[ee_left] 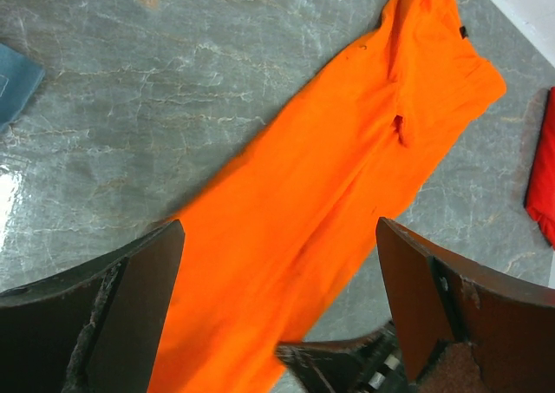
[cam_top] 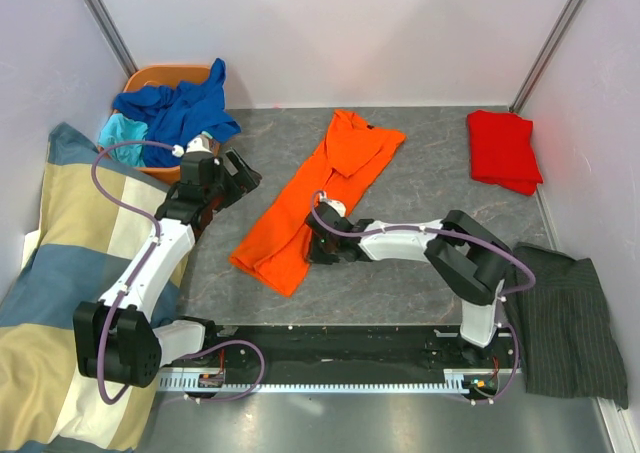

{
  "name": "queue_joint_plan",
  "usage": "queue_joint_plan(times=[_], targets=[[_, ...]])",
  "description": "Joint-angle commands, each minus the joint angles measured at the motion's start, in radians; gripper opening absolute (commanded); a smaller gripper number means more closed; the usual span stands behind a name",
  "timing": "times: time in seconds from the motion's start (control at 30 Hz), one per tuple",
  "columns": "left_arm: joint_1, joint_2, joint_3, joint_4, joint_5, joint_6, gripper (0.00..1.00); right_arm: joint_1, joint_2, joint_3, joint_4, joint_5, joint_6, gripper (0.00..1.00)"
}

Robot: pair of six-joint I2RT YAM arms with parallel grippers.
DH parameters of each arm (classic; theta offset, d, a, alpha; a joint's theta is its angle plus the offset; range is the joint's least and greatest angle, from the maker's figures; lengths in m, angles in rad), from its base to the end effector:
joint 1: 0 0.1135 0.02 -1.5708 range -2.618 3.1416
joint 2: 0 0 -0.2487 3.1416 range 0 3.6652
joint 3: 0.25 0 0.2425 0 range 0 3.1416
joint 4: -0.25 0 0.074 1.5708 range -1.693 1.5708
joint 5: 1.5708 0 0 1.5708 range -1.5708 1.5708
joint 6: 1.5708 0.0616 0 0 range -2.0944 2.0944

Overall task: Fold and stack the t-shirts
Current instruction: Rotate the tshirt 90 degrees

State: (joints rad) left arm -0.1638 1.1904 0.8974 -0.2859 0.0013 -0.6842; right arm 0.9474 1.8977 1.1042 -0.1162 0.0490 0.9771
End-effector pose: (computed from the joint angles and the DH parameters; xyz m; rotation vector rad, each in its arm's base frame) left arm 0.2796 -0.0463 0.2598 -0.5629 2.1174 -0.4890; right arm 0.2305 0.3154 0.1167 0.0613 2.6362 0.7054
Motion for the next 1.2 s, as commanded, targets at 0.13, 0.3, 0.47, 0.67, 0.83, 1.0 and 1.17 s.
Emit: queue_joint_plan(times=[0.13, 0.3, 0.47, 0.67, 0.83, 1.0, 1.17], targets=[[0.001, 0.001, -0.009, 0.005, 0.034, 0.060, 1.00, 0.004, -0.164, -0.138, -0.354, 0.201, -0.103, 0.00], [0.000, 0.003, -0.018, -0.006, 0.051, 0.068, 1.00, -0.009, -0.215, -0.121, -0.499, 0.314, -0.158, 0.00], [0.001, -0.003, -0.043, -0.007, 0.083, 0.071, 1.00, -0.035, -0.268, -0.107, -0.617, 0.367, -0.202, 0.00], [-0.067, -0.020, -0.113, -0.009, 0.151, 0.071, 1.00, -0.059, -0.301, -0.116, -0.648, 0.371, -0.219, 0.00], [-0.242, -0.061, -0.201, -0.018, 0.048, 0.010, 1.00, -0.064, -0.305, -0.118, -0.646, 0.365, -0.221, 0.02], [-0.301, -0.057, -0.255, -0.006, 0.037, -0.067, 1.00, -0.065, -0.345, -0.115, -0.665, 0.347, -0.204, 0.48], [-0.338, -0.048, -0.249, 0.004, 0.002, -0.060, 1.00, -0.068, -0.446, -0.064, -0.718, 0.419, -0.172, 0.79]])
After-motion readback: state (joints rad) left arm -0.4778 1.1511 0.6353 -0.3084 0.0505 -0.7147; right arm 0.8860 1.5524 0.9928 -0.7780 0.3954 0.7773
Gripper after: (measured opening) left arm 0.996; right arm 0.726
